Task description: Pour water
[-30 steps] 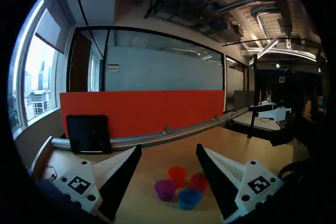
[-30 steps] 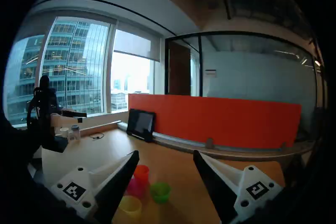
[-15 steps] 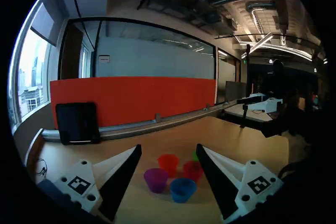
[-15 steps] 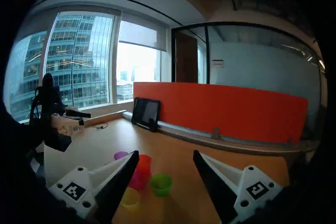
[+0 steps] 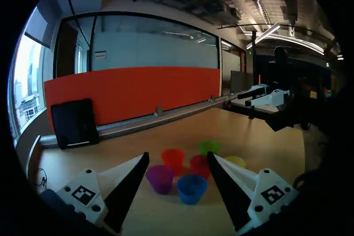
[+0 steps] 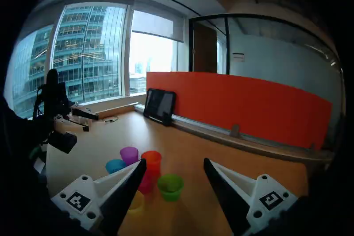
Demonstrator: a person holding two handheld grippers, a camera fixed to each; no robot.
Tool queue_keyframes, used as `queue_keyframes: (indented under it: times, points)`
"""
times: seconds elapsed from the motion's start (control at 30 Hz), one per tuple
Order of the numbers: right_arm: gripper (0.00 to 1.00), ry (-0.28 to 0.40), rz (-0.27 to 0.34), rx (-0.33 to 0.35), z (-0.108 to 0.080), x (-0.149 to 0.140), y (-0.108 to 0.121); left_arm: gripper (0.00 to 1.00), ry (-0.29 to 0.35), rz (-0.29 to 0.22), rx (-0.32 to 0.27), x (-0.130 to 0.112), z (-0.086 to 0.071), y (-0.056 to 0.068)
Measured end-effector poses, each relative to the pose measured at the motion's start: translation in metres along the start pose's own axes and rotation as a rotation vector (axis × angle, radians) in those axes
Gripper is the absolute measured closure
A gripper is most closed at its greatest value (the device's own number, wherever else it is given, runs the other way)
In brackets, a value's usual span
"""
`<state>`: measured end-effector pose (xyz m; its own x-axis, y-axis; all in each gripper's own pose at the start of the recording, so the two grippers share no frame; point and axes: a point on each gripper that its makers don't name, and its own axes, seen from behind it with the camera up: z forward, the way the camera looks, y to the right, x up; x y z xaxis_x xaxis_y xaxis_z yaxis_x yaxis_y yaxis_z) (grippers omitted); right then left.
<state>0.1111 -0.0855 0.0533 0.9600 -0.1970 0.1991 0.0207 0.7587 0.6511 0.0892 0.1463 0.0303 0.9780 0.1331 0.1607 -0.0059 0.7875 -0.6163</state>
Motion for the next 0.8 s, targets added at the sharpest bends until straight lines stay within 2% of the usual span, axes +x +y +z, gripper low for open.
queue_keyframes:
  times: [0.3, 0.8]
  points:
    - [0.0, -0.061, -0.009, 0.029, 0.02, -0.02, 0.002, 0.03, -0.059, 0.02, -0.028, -0.029, 0.009, 0.004]
    - [0.0, -0.175, -0.058, 0.086, 0.047, -0.063, -0.002, 0.03, -0.151, 0.038, -0.086, -0.074, 0.022, 0.018]
